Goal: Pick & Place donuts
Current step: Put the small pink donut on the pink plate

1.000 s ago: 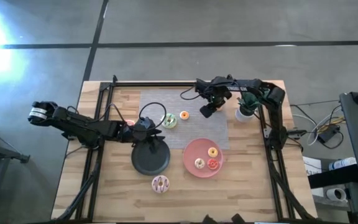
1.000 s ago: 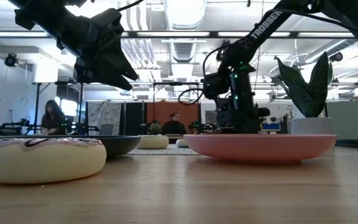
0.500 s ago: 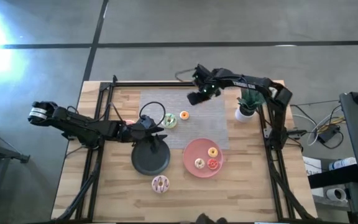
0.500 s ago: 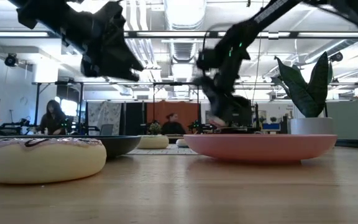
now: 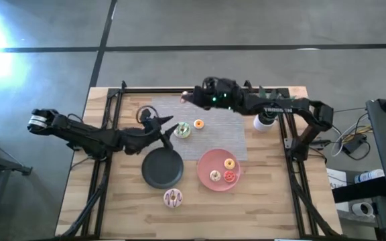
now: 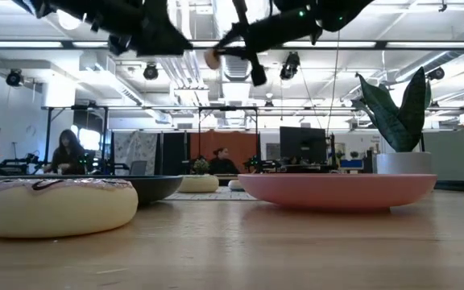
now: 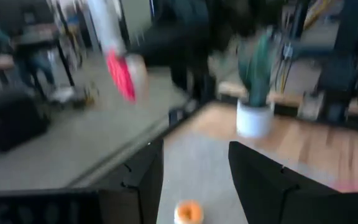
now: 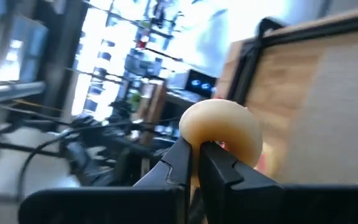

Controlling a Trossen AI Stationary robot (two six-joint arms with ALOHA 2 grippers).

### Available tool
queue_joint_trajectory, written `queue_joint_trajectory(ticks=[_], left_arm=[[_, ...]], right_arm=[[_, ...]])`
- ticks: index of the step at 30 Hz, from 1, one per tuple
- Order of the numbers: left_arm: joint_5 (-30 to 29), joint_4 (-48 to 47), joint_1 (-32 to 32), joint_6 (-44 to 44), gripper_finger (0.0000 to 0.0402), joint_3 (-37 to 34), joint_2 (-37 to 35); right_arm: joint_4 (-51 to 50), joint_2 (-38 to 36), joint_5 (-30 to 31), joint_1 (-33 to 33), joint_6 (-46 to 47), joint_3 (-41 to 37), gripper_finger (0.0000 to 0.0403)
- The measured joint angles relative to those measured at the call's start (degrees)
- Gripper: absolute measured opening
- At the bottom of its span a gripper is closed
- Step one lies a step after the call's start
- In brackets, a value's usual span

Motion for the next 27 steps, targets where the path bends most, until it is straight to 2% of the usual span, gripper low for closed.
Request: queue_joint_trajectory(ticks=[4,7,9,17,27], left_arm=[[0.0,7.9,0.0,8.9,0.0156,0.0,-0.7],[-0.4,8.3,0.0,11.7,0.0156,0.0,-1.2],[-1.2,8.0,0.0,12.9,0.0156,0.0,-1.1],[-5.1,8.7,2.6,12.2,0.0156,0.0,-1.0],[0.4,11.2,5.9,9.0,0.0156,1.0,0.7]], right_arm=[[2.4,0.1,5.7,3.8,0.3,-0.4,0.0012],[2.4,-0.1,9.4,5.4,-0.1,-0.4,0.0012],[2.4,-0.3,9.8,5.7,-0.2,0.0,0.0012],[2.6,-0.5,12.8,7.5,-0.2,1.1,0.0013],[3.8,-0.1,13.2,8.0,-0.5,1.2,0.0013]])
